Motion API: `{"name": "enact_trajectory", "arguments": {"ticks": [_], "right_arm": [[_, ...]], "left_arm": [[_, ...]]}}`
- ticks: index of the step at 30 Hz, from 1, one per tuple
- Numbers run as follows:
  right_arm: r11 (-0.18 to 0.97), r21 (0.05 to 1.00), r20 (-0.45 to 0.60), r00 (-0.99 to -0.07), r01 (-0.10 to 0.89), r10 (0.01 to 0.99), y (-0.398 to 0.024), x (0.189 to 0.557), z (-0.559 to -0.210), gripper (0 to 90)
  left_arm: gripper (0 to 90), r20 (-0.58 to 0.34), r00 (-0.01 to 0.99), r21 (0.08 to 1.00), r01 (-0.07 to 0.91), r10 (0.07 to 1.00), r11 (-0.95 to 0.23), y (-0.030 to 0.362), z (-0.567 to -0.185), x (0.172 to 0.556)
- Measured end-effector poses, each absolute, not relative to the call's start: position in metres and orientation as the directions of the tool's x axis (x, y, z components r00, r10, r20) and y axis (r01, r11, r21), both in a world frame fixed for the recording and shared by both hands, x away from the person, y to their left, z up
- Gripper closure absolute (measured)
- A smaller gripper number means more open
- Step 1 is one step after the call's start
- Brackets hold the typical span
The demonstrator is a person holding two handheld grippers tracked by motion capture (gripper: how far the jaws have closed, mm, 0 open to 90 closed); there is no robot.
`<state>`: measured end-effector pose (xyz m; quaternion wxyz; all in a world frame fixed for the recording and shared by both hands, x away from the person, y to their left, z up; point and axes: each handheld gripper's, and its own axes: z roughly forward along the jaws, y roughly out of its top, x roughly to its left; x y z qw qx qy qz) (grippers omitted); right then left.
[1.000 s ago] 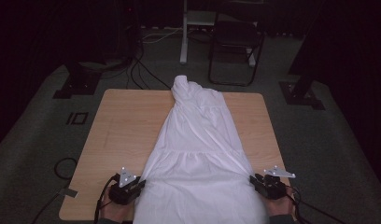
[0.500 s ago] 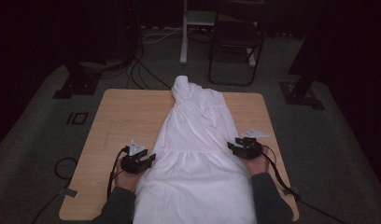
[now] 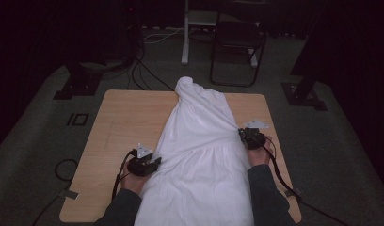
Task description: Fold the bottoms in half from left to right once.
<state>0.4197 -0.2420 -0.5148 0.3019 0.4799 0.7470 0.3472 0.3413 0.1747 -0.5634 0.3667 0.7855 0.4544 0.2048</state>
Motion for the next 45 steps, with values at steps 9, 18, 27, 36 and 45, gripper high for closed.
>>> {"name": "enact_trajectory", "arguments": {"ticks": [9,18,27,36,45], "right_arm": [[0.274,0.749,-0.073,-0.335,0.603,0.939,-0.248,0.429,-0.562,88.3],[0.231,0.765,-0.031,-0.324,0.601,0.946,-0.252,0.428,-0.564,87.5],[0.178,0.78,0.033,-0.324,0.6,0.945,-0.255,0.418,-0.567,87.6],[0.237,0.773,0.011,-0.386,0.589,0.922,-0.256,0.365,-0.569,87.9],[0.249,0.762,0.054,-0.442,0.597,0.895,-0.266,0.297,-0.571,87.9]], "left_arm": [[48.3,-0.002,0.49,0.784,0.541,0.872,-0.303,0.173,-0.544,0.358],[53.9,0.019,0.442,0.74,0.597,0.897,-0.31,0.152,-0.552,0.411],[89.6,0.055,0.49,0.746,0.559,0.87,-0.362,0.155,-0.559,0.391],[89.7,-0.005,0.512,0.742,0.578,0.859,-0.341,0.183,-0.56,0.337],[89.3,-0.028,0.552,0.712,0.597,0.833,-0.371,0.189,-0.558,0.292]]}}
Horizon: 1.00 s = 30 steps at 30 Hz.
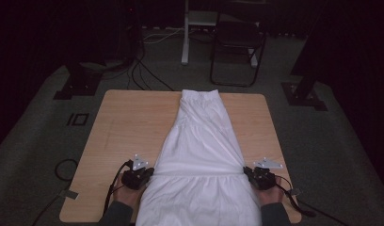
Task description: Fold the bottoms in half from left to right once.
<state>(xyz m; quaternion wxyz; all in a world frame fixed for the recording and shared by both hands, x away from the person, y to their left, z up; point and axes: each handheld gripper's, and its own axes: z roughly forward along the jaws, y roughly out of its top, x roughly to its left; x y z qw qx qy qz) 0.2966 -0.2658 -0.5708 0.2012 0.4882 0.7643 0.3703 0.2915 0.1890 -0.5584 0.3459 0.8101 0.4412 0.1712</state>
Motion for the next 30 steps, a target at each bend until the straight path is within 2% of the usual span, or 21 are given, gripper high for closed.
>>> {"name": "enact_trajectory", "arguments": {"ticks": [1,2,5,6,9,11,15,18,21,25,26,27,28,29,30], "right_arm": [[0.253,0.757,0.06,-0.449,0.603,0.891,-0.266,0.292,-0.57,87.6],[0.264,0.746,0.066,-0.461,0.612,0.885,-0.268,0.291,-0.569,85.6],[0.31,0.696,0.086,-0.503,0.648,0.86,-0.269,0.299,-0.561,61.4],[0.323,0.699,0.066,-0.507,0.638,0.859,-0.269,0.301,-0.559,57.2],[0.294,0.738,0.075,-0.506,0.607,0.859,-0.267,0.315,-0.549,50.5],[0.303,0.761,0.053,-0.52,0.574,0.852,-0.261,0.329,-0.541,49.2],[0.272,0.792,0.09,-0.544,0.547,0.834,-0.25,0.371,-0.533,49.8],[0.229,0.798,0.143,-0.544,0.558,0.827,-0.237,0.406,-0.532,50.2],[0.229,0.796,0.154,-0.553,0.561,0.819,-0.221,0.434,-0.531,50.1],[0.242,0.797,0.145,-0.565,0.554,0.813,-0.209,0.453,-0.53,51.3],[0.221,0.791,0.187,-0.569,0.571,0.801,-0.203,0.463,-0.533,53.5],[0.235,0.776,0.184,-0.565,0.586,0.804,-0.201,0.466,-0.536,59.1],[0.259,0.757,0.168,-0.562,0.6,0.81,-0.198,0.469,-0.538,71.4],[0.296,0.741,0.13,-0.561,0.603,0.818,-0.196,0.469,-0.539,82.3],[0.333,0.74,0.062,-0.553,0.584,0.831,-0.194,0.467,-0.538,86.4]], "left_arm": [[88.1,-0.029,0.553,0.712,0.596,0.833,-0.371,0.19,-0.559,0.29],[82.8,-0.021,0.545,0.719,0.591,0.838,-0.366,0.19,-0.559,0.291],[70.0,-0.037,0.523,0.737,0.59,0.852,-0.33,0.192,-0.555,0.302],[68.2,-0.042,0.521,0.748,0.582,0.853,-0.318,0.191,-0.553,0.306],[66.2,-0.026,0.528,0.763,0.559,0.849,-0.324,0.184,-0.549,0.32],[65.8,-0.016,0.531,0.764,0.553,0.847,-0.333,0.177,-0.55,0.331],[64.3,-0.018,0.53,0.757,0.561,0.848,-0.335,0.164,-0.553,0.349],[63.4,-0.011,0.535,0.753,0.56,0.845,-0.345,0.157,-0.555,0.352],[61.5,-0.007,0.534,0.753,0.559,0.845,-0.347,0.153,-0.559,0.351],[59.7,-0.013,0.53,0.756,0.56,0.848,-0.338,0.153,-0.562,0.349],[58.7,-0.014,0.529,0.755,0.562,0.848,-0.338,0.153,-0.562,0.349],[58.3,-0.014,0.528,0.756,0.561,0.849,-0.337,0.153,-0.562,0.348],[58.2,-0.014,0.529,0.758,0.559,0.848,-0.337,0.153,-0.563,0.348],[58.0,-0.015,0.528,0.759,0.559,0.849,-0.334,0.153,-0.563,0.347],[57.9,-0.017,0.527,0.759,0.56,0.85,-0.332,0.152,-0.563,0.347]]}}
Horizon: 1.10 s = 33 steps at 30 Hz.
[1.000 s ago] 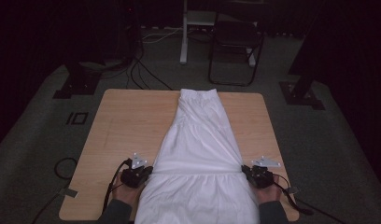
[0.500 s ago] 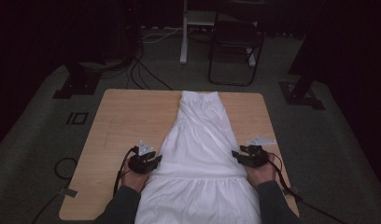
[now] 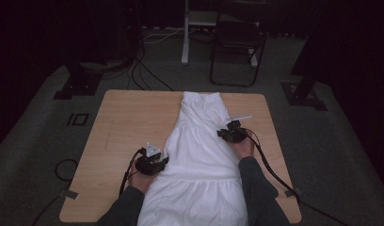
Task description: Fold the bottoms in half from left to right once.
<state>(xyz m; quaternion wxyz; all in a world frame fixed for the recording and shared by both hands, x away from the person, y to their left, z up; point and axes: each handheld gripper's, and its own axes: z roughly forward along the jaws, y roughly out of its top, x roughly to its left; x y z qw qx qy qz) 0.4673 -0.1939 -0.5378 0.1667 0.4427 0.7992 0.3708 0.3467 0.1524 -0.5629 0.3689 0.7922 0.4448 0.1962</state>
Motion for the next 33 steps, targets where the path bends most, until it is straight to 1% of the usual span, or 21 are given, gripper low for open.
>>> {"name": "enact_trajectory", "arguments": {"ticks": [1,2,5,6,7,9,11,13,15,21,24,26,28,31,32,33], "right_arm": [[0.338,0.755,0.019,-0.534,0.562,0.845,-0.195,0.464,-0.533,87.4],[0.321,0.777,0.001,-0.509,0.542,0.86,-0.198,0.46,-0.526,87.9],[0.31,0.82,-0.1,-0.414,0.481,0.905,-0.209,0.451,-0.503,88.3],[0.309,0.819,-0.124,-0.377,0.484,0.918,-0.214,0.451,-0.5,88.3],[0.299,0.813,-0.125,-0.352,0.5,0.928,-0.219,0.453,-0.5,88.1],[0.297,0.787,-0.129,-0.327,0.541,0.936,-0.227,0.457,-0.509,87.6],[0.278,0.766,-0.1,-0.32,0.58,0.942,-0.232,0.461,-0.523,86.9],[0.267,0.762,-0.06,-0.346,0.59,0.936,-0.234,0.462,-0.536,86.0],[0.277,0.748,-0.055,-0.36,0.603,0.931,-0.232,0.463,-0.546,84.7],[0.242,0.732,0.001,-0.357,0.637,0.934,-0.231,0.468,-0.557,81.8],[0.227,0.735,0.017,-0.352,0.639,0.936,-0.233,0.468,-0.558,81.3],[0.22,0.738,0.025,-0.351,0.638,0.936,-0.233,0.468,-0.558,80.8],[0.199,0.742,0.047,-0.345,0.64,0.937,-0.235,0.468,-0.559,80.3],[0.188,0.748,0.054,-0.341,0.636,0.939,-0.236,0.467,-0.56,80.2],[0.186,0.751,0.053,-0.339,0.634,0.939,-0.236,0.466,-0.561,80.1],[0.181,0.753,0.055,-0.336,0.632,0.94,-0.235,0.466,-0.561,80.0]], "left_arm": [[57.7,-0.012,0.527,0.757,0.56,0.85,-0.336,0.152,-0.563,0.346],[57.7,-0.008,0.53,0.758,0.556,0.848,-0.341,0.152,-0.563,0.346],[56.9,-0.005,0.53,0.754,0.559,0.848,-0.345,0.15,-0.563,0.346],[56.8,-0.008,0.531,0.754,0.56,0.847,-0.344,0.149,-0.562,0.346],[56.5,-0.008,0.533,0.754,0.559,0.846,-0.345,0.149,-0.563,0.346],[55.8,-0.009,0.537,0.75,0.562,0.844,-0.349,0.148,-0.562,0.346],[55.0,-0.007,0.541,0.742,0.567,0.841,-0.358,0.147,-0.561,0.347],[53.7,0.0,0.547,0.737,0.565,0.837,-0.37,0.146,-0.559,0.349],[52.2,0.014,0.552,0.737,0.557,0.834,-0.381,0.145,-0.557,0.354],[50.9,0.052,0.564,0.77,0.503,0.824,-0.393,0.133,-0.537,0.38],[50.5,0.049,0.585,0.778,0.486,0.809,-0.398,0.121,-0.533,0.4],[50.4,0.039,0.595,0.773,0.491,0.803,-0.401,0.111,-0.536,0.413],[50.4,0.009,0.595,0.767,0.511,0.804,-0.387,0.103,-0.542,0.425],[50.4,-0.021,0.576,0.759,0.541,0.817,-0.362,0.095,-0.554,0.433],[50.4,-0.023,0.569,0.754,0.55,0.822,-0.359,0.092,-0.557,0.434],[50.4,-0.004,0.571,0.756,0.539,0.821,-0.371,0.091,-0.56,0.433]]}}
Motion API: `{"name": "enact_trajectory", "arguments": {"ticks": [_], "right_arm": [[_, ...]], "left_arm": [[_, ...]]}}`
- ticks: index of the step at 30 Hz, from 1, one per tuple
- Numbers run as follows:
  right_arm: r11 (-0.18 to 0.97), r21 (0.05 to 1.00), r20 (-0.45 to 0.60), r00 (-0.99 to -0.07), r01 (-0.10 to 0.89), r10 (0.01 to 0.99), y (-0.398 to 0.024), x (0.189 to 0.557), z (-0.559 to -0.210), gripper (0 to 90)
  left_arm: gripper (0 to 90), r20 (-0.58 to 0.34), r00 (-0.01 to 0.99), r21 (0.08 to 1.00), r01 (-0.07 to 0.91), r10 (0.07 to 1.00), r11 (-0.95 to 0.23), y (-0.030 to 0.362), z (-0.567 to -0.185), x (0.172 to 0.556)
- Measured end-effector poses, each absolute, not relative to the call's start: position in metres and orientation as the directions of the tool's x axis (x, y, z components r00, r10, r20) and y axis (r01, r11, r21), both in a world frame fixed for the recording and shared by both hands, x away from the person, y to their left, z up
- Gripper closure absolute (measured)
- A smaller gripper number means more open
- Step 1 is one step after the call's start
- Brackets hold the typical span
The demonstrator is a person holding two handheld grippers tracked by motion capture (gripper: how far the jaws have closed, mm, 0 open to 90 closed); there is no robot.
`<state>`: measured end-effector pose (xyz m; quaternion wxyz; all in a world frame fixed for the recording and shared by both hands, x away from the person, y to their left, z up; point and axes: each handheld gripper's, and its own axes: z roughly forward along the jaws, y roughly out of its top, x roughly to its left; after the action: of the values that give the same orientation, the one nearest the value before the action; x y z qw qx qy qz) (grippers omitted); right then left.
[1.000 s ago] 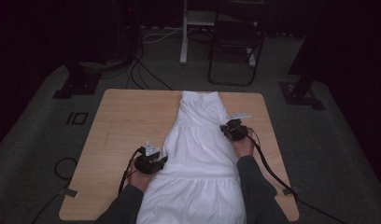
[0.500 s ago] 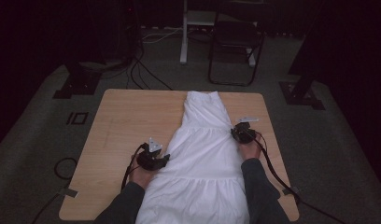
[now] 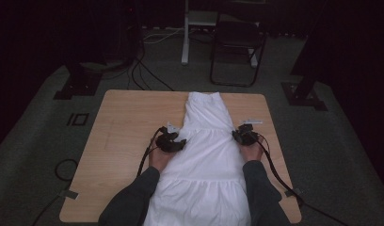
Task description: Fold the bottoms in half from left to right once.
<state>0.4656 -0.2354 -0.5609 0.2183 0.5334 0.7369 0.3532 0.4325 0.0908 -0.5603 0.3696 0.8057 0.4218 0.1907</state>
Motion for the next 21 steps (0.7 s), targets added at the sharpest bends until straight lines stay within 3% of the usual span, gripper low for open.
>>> {"name": "enact_trajectory", "arguments": {"ticks": [8,21], "right_arm": [[0.206,0.77,0.027,-0.353,0.604,0.935,-0.224,0.441,-0.564,78.9],[0.287,0.759,0.045,-0.488,0.584,0.872,-0.217,0.354,-0.567,76.9]], "left_arm": [[50.0,0.016,0.532,0.757,0.547,0.846,-0.359,0.094,-0.562,0.405],[49.9,0.017,0.555,0.756,0.537,0.832,-0.374,0.112,-0.566,0.314]]}}
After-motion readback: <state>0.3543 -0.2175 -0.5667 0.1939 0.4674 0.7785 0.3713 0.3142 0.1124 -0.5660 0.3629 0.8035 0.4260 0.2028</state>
